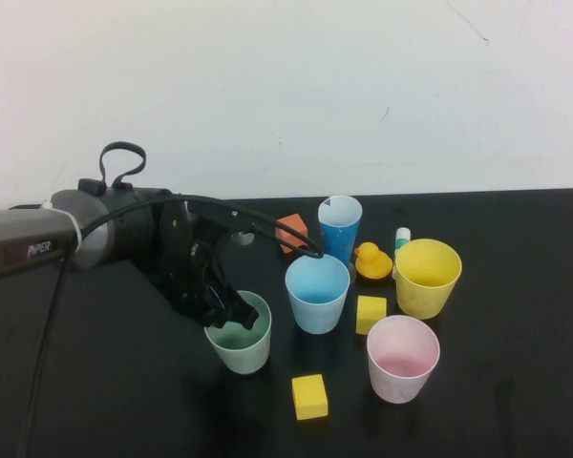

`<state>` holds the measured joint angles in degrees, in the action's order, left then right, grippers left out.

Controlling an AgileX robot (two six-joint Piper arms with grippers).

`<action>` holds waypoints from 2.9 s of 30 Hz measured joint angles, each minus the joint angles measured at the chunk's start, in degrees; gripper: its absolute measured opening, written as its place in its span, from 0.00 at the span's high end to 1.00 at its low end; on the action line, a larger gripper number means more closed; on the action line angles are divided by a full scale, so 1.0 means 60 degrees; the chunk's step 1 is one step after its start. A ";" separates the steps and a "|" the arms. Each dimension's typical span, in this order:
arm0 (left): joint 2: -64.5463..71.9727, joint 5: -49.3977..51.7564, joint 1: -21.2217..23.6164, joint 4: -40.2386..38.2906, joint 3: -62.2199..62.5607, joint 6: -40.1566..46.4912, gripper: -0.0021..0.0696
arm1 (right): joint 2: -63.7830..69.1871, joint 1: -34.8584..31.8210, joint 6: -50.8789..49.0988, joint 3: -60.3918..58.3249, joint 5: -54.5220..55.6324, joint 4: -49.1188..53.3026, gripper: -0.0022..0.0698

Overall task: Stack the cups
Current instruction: Pick up the green cup, then place the green cup on the blue cup, then pick up the yellow cup

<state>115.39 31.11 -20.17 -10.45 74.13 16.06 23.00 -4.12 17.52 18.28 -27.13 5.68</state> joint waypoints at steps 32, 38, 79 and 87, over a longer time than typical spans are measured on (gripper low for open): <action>-0.0662 -0.1550 -0.0654 -0.2566 0.0692 0.1729 0.84 | 0.0000 0.0000 0.0000 0.0000 0.0000 -0.0207 0.97; -0.0641 -0.1588 -0.0654 -0.2566 0.1206 0.1750 0.57 | 0.0000 0.0000 0.0000 0.0000 0.0000 -0.0229 0.97; -1.1255 0.1744 -0.0622 0.2283 -0.1188 -0.0677 0.97 | 1.1407 0.1606 0.8873 0.6577 -0.0365 -0.8955 0.95; -1.4137 0.1650 -0.0622 0.2520 -0.4279 -0.0784 0.97 | 1.4366 0.1716 0.8694 0.8936 -0.0941 -0.8955 0.51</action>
<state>30.56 41.02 -23.90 4.67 48.46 11.36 109.20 6.17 69.68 71.90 -32.77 -48.05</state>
